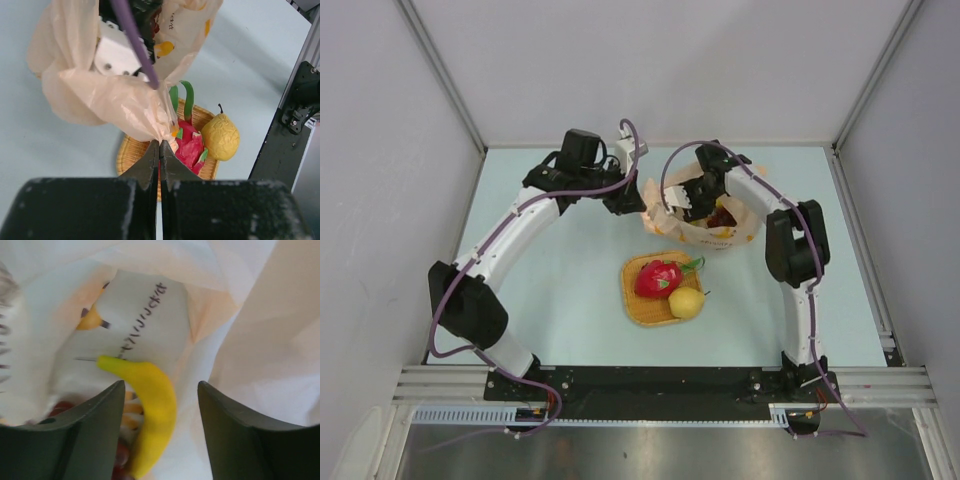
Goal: Take the fake fruits out of the plastic bag
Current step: Take out the fake fruit from the plastic bag.
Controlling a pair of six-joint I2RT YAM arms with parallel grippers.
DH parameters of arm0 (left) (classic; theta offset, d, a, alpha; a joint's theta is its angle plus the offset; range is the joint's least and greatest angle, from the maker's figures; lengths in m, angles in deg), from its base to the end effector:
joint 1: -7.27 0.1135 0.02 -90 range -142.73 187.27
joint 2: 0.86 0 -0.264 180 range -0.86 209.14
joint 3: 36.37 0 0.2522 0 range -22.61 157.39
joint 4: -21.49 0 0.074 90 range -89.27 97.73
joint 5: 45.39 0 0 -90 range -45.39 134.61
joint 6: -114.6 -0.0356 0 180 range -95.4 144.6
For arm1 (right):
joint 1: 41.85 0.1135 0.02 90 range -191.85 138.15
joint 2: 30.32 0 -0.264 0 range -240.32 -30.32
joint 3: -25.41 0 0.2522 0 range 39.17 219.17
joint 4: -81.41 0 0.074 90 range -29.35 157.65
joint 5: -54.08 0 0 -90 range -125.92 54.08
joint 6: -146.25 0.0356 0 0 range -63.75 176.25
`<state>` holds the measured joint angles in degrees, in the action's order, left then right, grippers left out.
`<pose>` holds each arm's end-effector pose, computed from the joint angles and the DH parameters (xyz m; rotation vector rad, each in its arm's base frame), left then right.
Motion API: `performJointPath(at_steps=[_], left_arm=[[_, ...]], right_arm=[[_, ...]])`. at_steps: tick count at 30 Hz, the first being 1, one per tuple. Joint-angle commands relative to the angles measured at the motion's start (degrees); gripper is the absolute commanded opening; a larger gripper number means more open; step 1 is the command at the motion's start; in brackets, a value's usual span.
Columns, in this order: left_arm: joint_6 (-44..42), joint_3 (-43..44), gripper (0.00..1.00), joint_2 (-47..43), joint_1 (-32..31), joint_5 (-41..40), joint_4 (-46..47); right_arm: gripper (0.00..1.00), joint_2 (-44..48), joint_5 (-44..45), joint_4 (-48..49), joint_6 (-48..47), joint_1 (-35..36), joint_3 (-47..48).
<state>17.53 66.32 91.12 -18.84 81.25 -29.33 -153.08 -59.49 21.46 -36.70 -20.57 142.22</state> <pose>0.3098 -0.1755 0.3581 0.9667 2.0410 -0.9006 0.4209 0.1792 0.2120 -2.2147 1.2960 0.1132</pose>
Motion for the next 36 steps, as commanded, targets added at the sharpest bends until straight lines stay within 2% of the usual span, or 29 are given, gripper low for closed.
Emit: performJointPath(at_steps=[1,5,8,9,10,13,18,26,36], left_arm=[[-2.24,0.99,0.0,-1.37,-1.31,0.27,-1.43],[-2.95,-0.24,0.0,-1.54,-2.37,0.18,-1.79],[-2.6,-1.12,0.0,-1.98,-2.54,0.1,-1.0],[-2.6,-1.21,0.0,-1.98,-2.54,0.1,-0.82],[-2.6,-1.3,0.0,-1.72,-2.54,0.01,-0.74],[-2.16,-1.12,0.0,-1.2,-2.54,0.53,-0.47],[0.12,-1.56,0.0,-0.4,-2.11,4.14,0.93],[2.58,0.63,0.0,1.44,-1.84,3.78,2.87],[6.54,3.27,0.0,4.52,-1.93,4.76,5.24]], right_arm=[[0.68,-5.98,5.97,-4.15,-6.62,-1.06,6.55],[0.66,-9.86,8.28,-10.75,-9.18,-1.76,12.78],[0.59,-10.04,8.72,-10.94,-9.1,-1.77,12.45],[0.55,-9.96,8.55,-10.67,-8.14,-1.68,12.27],[0.45,-9.78,7.67,-9.89,-7.26,-1.5,12.18],[0.31,-7.15,6.09,-7.08,-4.18,-0.98,9.9],[0.18,3.37,2.04,0.04,0.65,-1.33,0.68],[0.12,22.9,-7.09,11.91,16.28,-4.14,-14.17],[0.11,33.54,-11.41,22.11,40.64,-2.56,-14.28]])
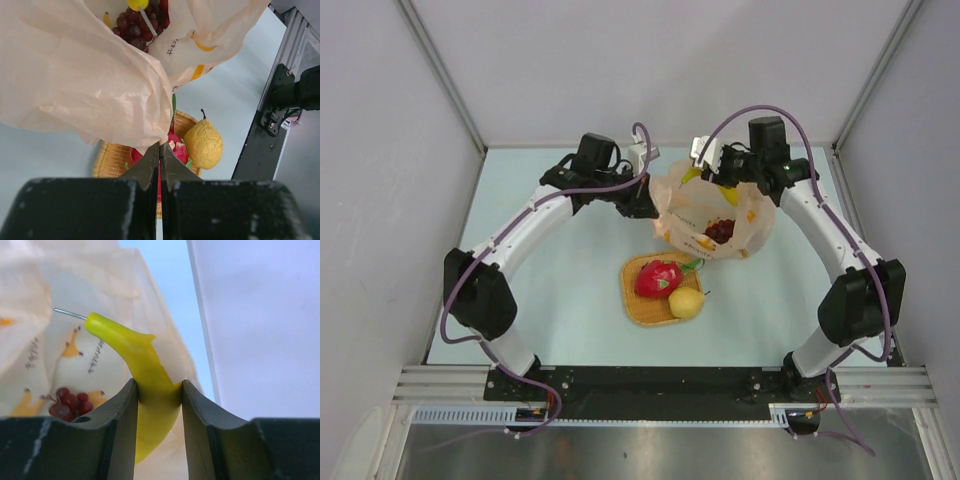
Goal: Take the fake fruits out of the plastic bag
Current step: Take out the fake fruit from the plastic bag, then place the fake fruit on the plate.
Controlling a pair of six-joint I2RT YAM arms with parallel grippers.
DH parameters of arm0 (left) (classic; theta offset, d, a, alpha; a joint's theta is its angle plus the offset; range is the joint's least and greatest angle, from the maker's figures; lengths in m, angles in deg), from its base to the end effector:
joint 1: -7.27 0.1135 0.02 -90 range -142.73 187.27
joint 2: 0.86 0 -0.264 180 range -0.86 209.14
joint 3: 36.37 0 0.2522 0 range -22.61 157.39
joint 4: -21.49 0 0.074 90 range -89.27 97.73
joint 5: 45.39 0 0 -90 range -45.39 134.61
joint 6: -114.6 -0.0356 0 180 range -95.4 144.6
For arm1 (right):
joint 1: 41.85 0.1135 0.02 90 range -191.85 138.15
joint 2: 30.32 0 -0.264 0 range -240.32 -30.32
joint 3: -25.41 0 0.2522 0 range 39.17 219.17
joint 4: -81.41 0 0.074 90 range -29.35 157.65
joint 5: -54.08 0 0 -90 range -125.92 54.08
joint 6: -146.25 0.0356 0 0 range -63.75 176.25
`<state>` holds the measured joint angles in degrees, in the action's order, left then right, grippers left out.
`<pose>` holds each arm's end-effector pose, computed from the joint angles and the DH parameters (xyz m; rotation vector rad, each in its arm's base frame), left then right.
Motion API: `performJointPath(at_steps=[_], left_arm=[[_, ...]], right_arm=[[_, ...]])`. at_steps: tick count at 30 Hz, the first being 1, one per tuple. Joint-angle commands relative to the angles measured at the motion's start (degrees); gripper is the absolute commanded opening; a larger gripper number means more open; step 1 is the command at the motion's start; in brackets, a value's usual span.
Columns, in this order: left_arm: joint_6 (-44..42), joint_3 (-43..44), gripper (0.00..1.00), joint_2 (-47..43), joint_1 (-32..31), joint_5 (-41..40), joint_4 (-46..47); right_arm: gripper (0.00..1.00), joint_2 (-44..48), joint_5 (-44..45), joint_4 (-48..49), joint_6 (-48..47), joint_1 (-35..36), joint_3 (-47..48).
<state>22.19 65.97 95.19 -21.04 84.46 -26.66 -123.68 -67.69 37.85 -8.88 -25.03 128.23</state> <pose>0.3184 -0.1974 0.3360 0.9574 2.0953 -1.0310 0.3493 0.1252 0.3600 -1.5745 1.3419 0.0870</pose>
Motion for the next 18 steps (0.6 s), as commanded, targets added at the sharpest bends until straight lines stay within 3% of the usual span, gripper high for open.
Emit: performJointPath(at_steps=[1,5,9,10,14,15,17,18], left_arm=[[1.63,4.32,0.0,0.54,0.28,1.28,2.31],[1.01,5.73,0.0,1.24,0.28,0.49,1.79],[0.48,6.96,0.0,2.12,0.28,-0.39,1.43],[0.48,7.4,0.0,2.3,0.28,-0.57,1.35],[0.39,8.19,0.0,1.69,0.54,-1.7,0.91],[0.48,8.37,0.04,1.6,0.89,-2.23,0.82],[0.57,9.59,0.21,1.86,1.51,-2.42,-0.23],[0.57,10.29,0.44,1.86,2.29,-2.76,-0.58]], right_arm=[[0.12,5.2,-3.3,5.81,14.13,2.68,-0.37],[0.12,11.87,-3.65,1.52,12.75,13.11,-2.04],[0.12,16.1,-1.2,-2.88,1.87,22.78,-7.31],[0.11,16.02,-0.32,-3.94,-4.6,24.04,-9.06],[0.09,14.35,-1.52,-5.88,-15.02,27.12,-10.66],[0.09,13.91,-2.15,-6.49,-17.47,27.39,-10.66],[0.09,12.24,-4.77,-8.5,-25.0,28.09,-10.66],[0.09,11.54,-5.58,-9.39,-27.84,28.27,-10.66]])
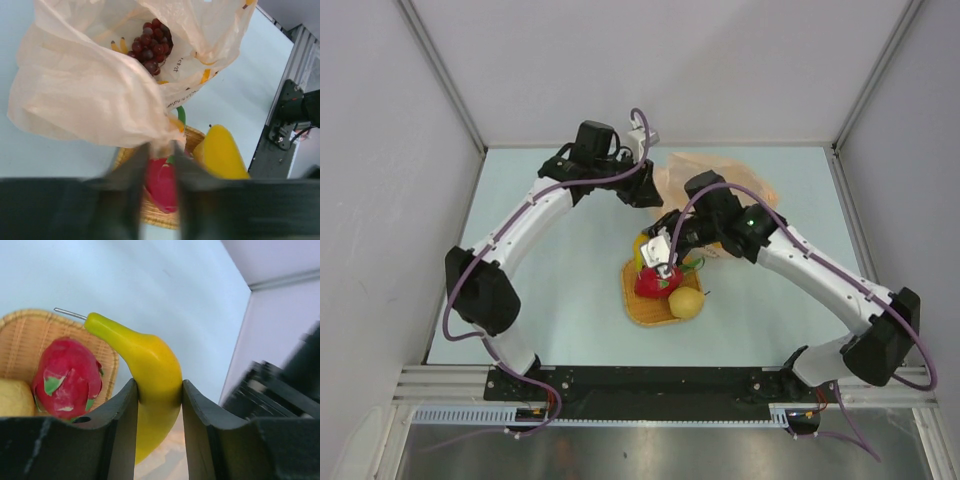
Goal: Take the fake fruits out of the plastic bag
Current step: Place the fake fruit on the plate.
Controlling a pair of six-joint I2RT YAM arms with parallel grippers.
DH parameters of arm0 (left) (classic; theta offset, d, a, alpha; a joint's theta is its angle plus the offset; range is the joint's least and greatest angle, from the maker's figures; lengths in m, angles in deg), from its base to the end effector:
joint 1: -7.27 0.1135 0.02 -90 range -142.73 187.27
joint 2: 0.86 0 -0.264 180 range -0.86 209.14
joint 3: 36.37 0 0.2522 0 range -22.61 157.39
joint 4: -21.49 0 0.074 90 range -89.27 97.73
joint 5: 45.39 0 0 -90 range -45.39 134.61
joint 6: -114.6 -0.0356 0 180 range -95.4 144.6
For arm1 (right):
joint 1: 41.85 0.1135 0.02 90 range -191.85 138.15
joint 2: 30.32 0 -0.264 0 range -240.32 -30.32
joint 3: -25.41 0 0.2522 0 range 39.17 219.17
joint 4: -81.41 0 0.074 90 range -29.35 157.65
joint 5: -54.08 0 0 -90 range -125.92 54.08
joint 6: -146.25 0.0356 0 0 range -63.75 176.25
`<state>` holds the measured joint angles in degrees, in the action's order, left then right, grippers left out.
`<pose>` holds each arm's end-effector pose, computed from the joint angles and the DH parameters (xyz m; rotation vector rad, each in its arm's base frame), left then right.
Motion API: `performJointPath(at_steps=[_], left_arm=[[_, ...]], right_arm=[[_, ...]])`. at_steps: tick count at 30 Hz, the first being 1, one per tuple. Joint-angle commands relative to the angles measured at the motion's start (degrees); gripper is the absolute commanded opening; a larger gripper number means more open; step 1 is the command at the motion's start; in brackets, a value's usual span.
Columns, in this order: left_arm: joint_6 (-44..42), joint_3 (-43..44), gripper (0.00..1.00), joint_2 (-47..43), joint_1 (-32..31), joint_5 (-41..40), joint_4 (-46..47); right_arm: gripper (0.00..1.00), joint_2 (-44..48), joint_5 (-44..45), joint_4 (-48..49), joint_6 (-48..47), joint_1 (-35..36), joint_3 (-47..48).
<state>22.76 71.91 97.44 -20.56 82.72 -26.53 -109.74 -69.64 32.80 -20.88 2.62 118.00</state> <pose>0.3318 -0.2000 0.3556 0.9272 2.0451 -0.9879 0.2013 0.2253 0.3704 -1.9581 0.7250 0.3009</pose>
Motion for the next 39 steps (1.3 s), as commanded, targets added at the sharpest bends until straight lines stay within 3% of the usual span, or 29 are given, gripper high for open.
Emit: performJointPath(at_steps=[1,2,3,6,10,16,23,31,36,39], left_arm=[[0.18,5.84,0.55,-0.22,2.34,-1.54,-0.98],[0.53,6.55,0.63,-0.3,2.87,-3.11,-1.16],[0.7,7.16,0.82,-1.0,4.0,-4.35,-0.99],[0.27,7.87,0.98,-4.24,6.29,-6.9,-0.19],[-0.79,5.77,0.98,-9.96,8.93,-7.34,-0.28],[-0.09,-3.37,0.99,-21.28,13.15,-6.82,1.39],[1.41,-11.46,0.99,-30.08,17.45,-4.36,2.18],[5.8,-16.82,0.99,-34.05,22.29,-1.11,3.85],[6.59,-17.88,0.99,-34.93,23.35,0.39,3.77],[6.68,-17.79,0.99,-34.93,23.35,0.48,3.41]], right_arm=[[0.1,-3.63,-4.42,-5.22,-18.82,0.53,-0.43],[0.1,-4.51,-5.13,-6.45,-26.25,0.45,-0.43],[0.11,-5.3,-5.66,-6.63,-29.37,0.36,-0.43],[0.08,-8.64,-7.06,-5.14,-40.62,-0.08,-0.43],[0.06,-12.95,-9.61,-9.6,-53.29,0.0,0.45],[0.15,-20.33,-8.83,-17.79,-72.1,1.67,3.17],[0.13,-24.2,-5.57,-17.53,-73.61,4.75,3.79],[0.1,-25.08,-6.09,-16.65,-73.87,6.33,5.98],[0.17,-27.8,-9.26,-22.27,-73.87,6.6,12.58],[0.21,-29.91,-8.83,-19.92,-73.87,7.03,12.23]])
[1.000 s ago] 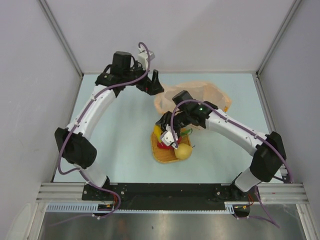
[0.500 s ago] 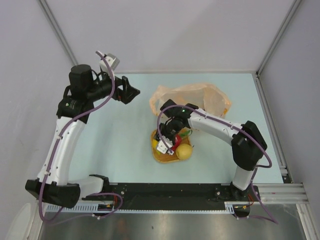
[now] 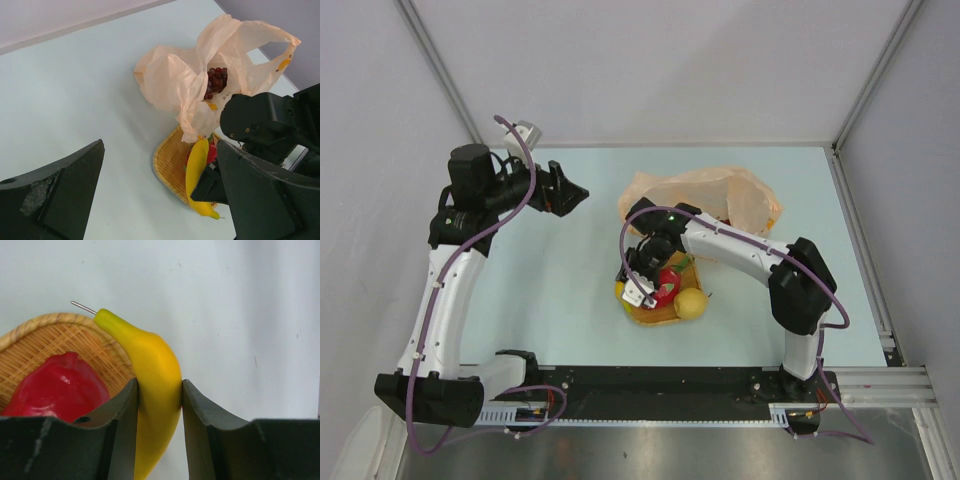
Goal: Take the fake fruits out of the plastic bag
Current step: Place the fake fruit on the plate.
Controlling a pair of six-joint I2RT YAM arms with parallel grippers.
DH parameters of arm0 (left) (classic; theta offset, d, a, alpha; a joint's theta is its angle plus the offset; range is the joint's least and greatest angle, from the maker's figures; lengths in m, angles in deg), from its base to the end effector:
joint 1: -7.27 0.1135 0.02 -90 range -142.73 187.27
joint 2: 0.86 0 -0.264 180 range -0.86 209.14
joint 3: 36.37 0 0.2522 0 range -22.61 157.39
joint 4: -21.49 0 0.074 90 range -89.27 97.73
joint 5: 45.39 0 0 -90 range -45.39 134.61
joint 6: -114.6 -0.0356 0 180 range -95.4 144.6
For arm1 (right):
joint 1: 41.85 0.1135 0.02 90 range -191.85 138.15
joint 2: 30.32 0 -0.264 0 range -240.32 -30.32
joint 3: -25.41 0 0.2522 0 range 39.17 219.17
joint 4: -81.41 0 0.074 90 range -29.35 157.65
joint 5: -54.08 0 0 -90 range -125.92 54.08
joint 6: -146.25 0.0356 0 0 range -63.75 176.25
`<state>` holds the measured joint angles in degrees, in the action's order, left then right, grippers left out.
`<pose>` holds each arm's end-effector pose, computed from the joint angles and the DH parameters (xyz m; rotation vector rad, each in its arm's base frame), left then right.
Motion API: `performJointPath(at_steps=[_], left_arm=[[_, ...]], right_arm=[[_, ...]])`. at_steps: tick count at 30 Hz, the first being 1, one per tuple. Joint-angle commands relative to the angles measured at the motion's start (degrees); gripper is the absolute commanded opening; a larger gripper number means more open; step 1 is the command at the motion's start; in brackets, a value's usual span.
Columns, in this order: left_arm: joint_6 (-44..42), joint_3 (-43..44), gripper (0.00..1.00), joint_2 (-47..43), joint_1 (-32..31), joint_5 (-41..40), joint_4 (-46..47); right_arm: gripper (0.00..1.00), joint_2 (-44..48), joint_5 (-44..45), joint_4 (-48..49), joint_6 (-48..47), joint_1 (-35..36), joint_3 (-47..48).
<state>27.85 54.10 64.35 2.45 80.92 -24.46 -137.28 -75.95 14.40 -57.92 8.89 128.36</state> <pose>0.2309 -0.0406 0.4245 0.4502 1.8672 -0.7039 0.2237 0.3099 0.2526 -2.4471 0.1737 0.5436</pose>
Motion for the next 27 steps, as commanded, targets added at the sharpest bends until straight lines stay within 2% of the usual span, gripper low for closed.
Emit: performJointPath(at_steps=[1,6,18,23,25,27], left_arm=[[1.5,0.11,0.99,-1.75,0.34,2.18,1.25],[1.33,0.46,0.99,-1.84,0.34,2.18,0.81],[1.5,-0.77,0.99,-1.84,1.13,2.36,1.33],[1.68,-0.33,0.99,-0.88,1.13,2.36,1.51],[1.76,-0.24,0.99,-0.44,1.22,2.44,1.6],[1.76,-0.07,0.99,-0.17,1.22,2.53,1.77]], right_arm=[[0.21,-3.08,-2.33,-1.15,-36.83,0.68,1.95],[0.21,-7.03,-0.49,-3.78,-36.21,0.5,5.38],[0.23,-9.59,1.8,-2.47,-36.39,-2.31,5.21],[0.35,-10.73,3.12,-2.38,-36.47,-2.84,5.38],[0.43,-10.73,3.29,-2.12,-36.47,-3.1,5.21],[0.46,-10.82,3.03,-1.85,-36.47,-3.37,5.21]])
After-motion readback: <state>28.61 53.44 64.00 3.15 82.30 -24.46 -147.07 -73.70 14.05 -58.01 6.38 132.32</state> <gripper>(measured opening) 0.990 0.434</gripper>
